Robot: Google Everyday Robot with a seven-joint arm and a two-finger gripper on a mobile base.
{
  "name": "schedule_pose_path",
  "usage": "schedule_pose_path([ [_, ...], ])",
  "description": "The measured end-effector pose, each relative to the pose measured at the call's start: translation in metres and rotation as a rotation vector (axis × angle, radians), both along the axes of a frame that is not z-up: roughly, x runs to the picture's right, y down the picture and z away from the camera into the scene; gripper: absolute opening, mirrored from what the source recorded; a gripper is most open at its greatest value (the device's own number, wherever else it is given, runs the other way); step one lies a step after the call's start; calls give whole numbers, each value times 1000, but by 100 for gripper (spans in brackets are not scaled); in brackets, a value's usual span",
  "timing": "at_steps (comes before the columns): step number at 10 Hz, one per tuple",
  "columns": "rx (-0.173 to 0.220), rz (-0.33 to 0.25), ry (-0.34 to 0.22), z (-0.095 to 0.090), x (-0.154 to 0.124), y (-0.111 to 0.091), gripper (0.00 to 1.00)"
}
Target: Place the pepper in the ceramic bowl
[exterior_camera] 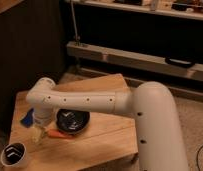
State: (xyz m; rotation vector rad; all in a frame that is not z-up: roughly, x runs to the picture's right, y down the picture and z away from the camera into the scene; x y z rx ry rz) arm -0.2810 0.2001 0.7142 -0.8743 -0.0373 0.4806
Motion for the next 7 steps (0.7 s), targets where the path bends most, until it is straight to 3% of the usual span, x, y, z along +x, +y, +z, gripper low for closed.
schedule_pose_path([
  [3,-5,-44,-20,9,-9,16,80],
  [7,-8,-101,9,29,-10,39,80],
])
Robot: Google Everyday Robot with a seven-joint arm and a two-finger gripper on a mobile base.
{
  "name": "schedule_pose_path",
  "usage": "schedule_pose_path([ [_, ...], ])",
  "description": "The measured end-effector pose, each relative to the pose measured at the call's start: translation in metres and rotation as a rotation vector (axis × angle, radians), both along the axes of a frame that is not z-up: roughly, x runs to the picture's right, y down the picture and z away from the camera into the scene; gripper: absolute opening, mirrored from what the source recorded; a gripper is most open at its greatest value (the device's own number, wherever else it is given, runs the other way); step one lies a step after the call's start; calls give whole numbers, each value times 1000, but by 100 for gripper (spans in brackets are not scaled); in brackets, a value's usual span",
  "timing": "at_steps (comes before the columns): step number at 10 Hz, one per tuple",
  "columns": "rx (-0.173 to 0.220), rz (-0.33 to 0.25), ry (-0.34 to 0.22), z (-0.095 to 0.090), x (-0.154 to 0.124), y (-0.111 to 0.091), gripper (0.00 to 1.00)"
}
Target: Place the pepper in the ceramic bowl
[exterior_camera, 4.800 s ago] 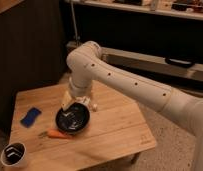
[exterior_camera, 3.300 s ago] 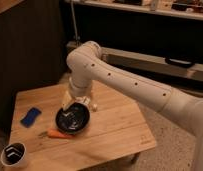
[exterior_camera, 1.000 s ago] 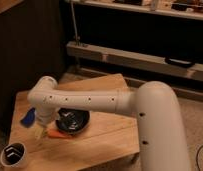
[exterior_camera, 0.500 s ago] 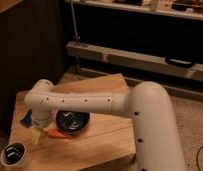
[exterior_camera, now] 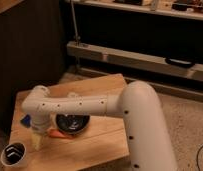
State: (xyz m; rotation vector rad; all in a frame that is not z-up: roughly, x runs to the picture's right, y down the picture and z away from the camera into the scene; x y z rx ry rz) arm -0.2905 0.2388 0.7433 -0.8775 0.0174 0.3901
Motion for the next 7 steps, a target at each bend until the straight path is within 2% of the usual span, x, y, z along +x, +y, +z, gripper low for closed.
schedule_pose_path([
  [5,4,-5,43,14,11,5,80],
  [7,-5,-2,49,18,14,8,80],
])
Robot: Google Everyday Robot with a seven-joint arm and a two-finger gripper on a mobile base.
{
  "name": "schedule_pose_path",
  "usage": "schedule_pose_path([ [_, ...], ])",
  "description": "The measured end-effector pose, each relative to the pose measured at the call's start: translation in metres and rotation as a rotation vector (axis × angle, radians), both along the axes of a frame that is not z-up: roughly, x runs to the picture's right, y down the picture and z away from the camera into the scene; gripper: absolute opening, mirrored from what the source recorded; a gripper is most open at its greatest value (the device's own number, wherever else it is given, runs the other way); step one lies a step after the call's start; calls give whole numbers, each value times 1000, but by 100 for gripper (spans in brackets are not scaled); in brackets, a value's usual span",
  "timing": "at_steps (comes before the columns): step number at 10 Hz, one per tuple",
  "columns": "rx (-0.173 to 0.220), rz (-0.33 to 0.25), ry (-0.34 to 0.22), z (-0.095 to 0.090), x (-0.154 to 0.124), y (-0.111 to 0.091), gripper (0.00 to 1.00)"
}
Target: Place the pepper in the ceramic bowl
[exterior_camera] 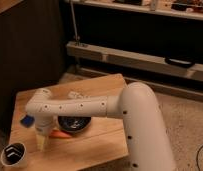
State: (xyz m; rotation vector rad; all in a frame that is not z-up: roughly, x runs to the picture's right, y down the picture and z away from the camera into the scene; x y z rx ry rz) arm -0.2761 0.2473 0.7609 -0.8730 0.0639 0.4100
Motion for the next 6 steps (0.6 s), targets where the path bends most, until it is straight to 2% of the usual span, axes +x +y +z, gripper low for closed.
schedule_pose_path([
  [6,-14,1,-15,7,-5,7,80],
])
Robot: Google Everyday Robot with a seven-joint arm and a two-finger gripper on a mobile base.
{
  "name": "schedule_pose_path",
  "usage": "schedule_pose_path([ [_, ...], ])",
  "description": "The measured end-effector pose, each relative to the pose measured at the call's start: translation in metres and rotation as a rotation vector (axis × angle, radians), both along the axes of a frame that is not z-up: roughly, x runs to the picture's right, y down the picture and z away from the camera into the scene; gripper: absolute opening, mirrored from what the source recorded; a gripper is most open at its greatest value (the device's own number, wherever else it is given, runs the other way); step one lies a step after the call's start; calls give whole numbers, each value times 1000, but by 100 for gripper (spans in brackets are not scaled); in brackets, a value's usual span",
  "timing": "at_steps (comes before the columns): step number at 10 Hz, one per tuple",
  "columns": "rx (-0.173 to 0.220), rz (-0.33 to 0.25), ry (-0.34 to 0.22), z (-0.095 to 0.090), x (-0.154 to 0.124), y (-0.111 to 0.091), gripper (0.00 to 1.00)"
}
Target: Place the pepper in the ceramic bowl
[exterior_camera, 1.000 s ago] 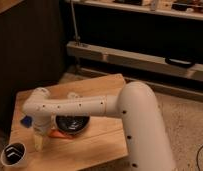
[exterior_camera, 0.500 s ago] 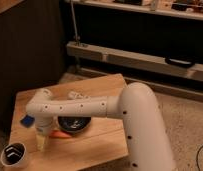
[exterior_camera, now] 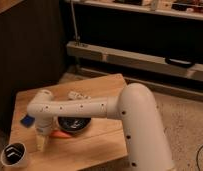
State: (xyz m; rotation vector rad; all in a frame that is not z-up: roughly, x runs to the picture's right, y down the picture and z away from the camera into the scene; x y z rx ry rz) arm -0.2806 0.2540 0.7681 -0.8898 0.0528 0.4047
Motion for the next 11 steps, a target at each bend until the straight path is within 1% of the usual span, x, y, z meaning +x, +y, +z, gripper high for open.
schedule_pose_path([
  [2,2,-2,13,4,0,3,80],
  [5,-2,0,46,10,6,8,80],
  [6,-3,-2,50,11,7,10,77],
  [9,1,-1,53,13,6,8,47],
  [11,11,6,53,13,5,3,26],
])
